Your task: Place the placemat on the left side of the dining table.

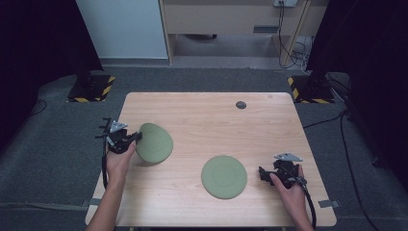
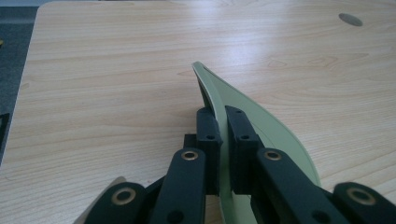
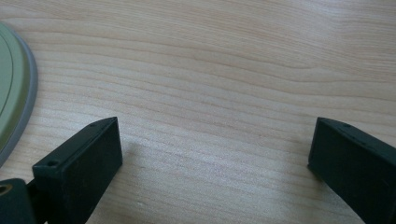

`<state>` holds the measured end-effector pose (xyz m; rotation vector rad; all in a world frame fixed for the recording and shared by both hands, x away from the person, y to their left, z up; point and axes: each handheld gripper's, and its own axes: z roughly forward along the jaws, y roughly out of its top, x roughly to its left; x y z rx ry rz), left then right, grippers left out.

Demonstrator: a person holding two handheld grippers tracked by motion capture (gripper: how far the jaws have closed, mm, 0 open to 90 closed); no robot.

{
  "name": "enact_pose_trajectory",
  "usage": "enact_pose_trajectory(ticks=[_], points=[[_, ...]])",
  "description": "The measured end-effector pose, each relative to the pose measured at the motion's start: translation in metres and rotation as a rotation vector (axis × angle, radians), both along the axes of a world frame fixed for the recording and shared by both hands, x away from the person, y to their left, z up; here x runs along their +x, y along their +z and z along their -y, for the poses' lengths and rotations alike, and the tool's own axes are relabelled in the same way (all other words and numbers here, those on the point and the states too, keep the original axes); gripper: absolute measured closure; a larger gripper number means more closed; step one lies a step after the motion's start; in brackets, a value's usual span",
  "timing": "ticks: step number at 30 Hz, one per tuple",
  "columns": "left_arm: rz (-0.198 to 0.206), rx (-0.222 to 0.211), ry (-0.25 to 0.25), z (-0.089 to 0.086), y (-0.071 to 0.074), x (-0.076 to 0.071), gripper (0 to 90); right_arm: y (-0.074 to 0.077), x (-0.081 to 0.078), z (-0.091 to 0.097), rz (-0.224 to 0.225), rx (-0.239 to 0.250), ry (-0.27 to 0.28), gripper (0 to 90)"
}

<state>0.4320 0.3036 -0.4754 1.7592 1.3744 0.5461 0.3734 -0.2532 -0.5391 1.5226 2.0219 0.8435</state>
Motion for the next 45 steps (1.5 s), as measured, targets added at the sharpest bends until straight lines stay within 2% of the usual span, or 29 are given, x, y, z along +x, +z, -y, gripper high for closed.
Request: enact_pose_trajectory(ticks=[5,15,18,26,30,39,45], points=[[-0.016,0.002,0.006,-0.006,-0.008,0.005,85.1,0.0,0.0,0.0,-0.001,0.0,-0.001,2.7],[-0.036,0.003,0.013,-0.014,-0.014,0.011,85.1,0.0,0.001,0.0,-0.007,0.002,-0.011,1.3],[-0.048,0.037,0.011,-0.014,-0.016,0.013,85.1,0.0,0.001,0.0,-0.006,0.001,-0.005,1.3],[-0.055,0.034,0.023,-0.016,-0.018,0.015,85.0,0.0,0.0,-0.001,-0.006,0.0,0.005,1.3],[-0.056,0.051,0.019,-0.017,-0.016,0.016,85.0,0.0,0.0,-0.001,-0.007,0.001,0.005,1.3],[-0.057,0.058,0.033,-0.02,-0.018,0.012,84.9,0.0,0.0,-0.001,-0.008,0.001,0.005,1.3],[-0.068,0.098,0.048,-0.022,-0.019,0.013,84.6,0.0,0.0,-0.001,-0.008,0.001,0.005,1.3]])
